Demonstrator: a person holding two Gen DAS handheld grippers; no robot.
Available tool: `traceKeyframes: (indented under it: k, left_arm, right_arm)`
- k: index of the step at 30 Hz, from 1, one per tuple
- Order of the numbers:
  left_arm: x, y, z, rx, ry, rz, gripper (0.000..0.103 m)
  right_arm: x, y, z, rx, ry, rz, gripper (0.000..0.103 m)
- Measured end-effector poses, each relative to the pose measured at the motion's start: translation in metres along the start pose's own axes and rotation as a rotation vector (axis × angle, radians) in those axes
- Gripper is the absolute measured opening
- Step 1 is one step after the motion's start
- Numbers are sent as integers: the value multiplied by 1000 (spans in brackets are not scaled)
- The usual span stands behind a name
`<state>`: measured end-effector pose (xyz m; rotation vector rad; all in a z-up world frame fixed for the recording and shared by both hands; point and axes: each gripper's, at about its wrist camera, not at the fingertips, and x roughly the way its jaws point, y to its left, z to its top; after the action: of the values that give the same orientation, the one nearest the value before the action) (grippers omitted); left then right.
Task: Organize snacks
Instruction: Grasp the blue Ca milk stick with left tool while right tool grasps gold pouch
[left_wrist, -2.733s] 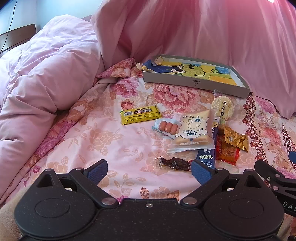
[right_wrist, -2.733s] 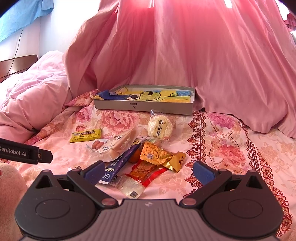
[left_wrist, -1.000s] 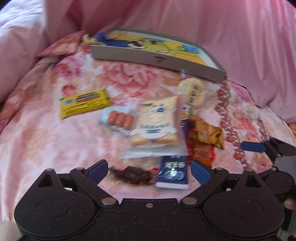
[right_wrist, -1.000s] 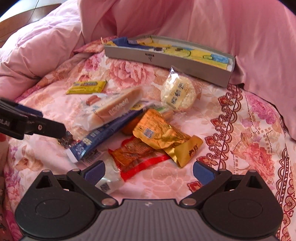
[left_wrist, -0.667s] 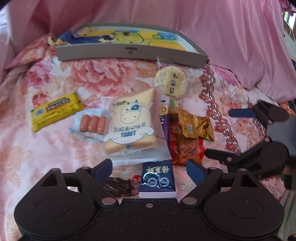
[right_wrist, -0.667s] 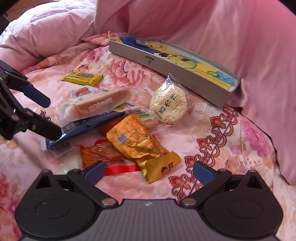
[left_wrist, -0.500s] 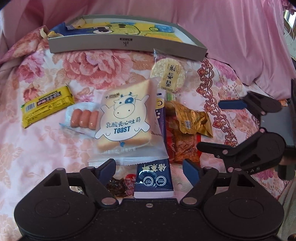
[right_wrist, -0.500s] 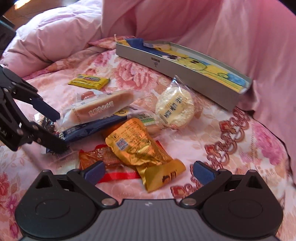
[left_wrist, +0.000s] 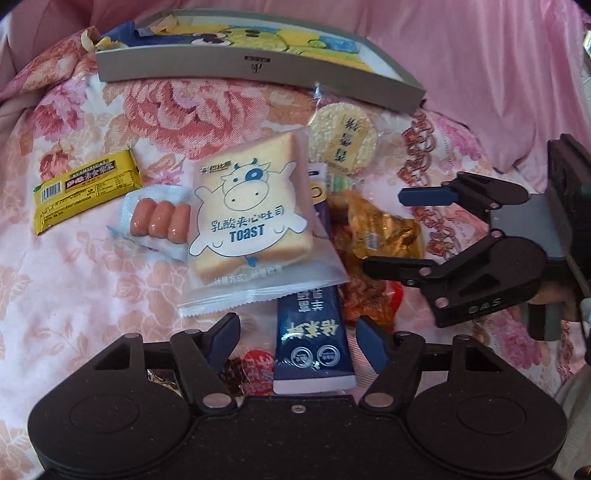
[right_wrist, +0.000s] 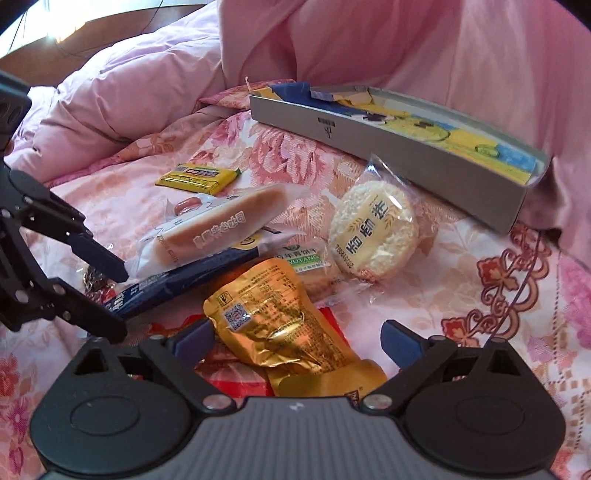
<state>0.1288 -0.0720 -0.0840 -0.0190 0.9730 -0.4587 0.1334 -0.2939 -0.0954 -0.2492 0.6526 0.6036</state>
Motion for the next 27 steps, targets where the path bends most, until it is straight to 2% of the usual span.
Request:
traceKeyframes:
  k: [3,6,8,10,17,20,23,27]
  left_arm:
    - [5,1,1,-16,6,17,67]
    - [6,2,2,-31,0,26,61]
    - [7,2,3,-40,-3,34,49]
    - [7,3,3,-44,-7,30,44]
    - [-2,3,1,-77,-6,-12,41]
    - [1,2,3,-85,-6,-20,43]
    - [6,1,8,-91,-12,-22,47]
    - [16,1,15,-103,-15,-19,49]
  right_arm:
    - [3,-8,-1,61,18,33,98]
    - [3,-11,-2,100,22,56,93]
    - [2,-11,-1,112,27,63,87]
    - [0,-9,1,123,35,64,82]
    - [-13,5,1,149,78,53,73]
    - [-18,12,-1,115,100,59,76]
    - [-21,12,-1,61,108,56,88]
    - [-21,4,-5,28,134,54,89]
